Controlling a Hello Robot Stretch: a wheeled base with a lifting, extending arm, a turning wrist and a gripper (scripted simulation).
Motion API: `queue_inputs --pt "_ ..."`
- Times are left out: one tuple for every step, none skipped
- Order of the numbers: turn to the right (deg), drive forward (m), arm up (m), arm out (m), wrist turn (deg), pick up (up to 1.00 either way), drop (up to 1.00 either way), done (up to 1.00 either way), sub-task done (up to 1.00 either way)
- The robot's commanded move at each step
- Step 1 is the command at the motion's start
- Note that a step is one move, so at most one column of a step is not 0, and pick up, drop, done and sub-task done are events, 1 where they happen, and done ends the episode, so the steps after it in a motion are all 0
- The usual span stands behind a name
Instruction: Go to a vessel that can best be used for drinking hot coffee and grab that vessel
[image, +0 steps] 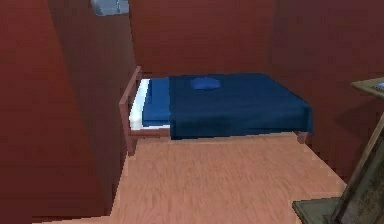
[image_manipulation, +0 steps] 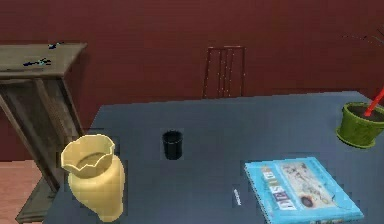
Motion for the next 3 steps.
queue_inputs --pt "0.0 0.0 0.5 0.0 0.0 0.0 0.0 0.0 0.0" --pt "0.0 0.0 0.36 0.0 0.0 0.0 0.0 0.0 0.0" --pt "0.0 0.0 0.0 0.36 0.0 0.0 0.0 0.0 0.0"
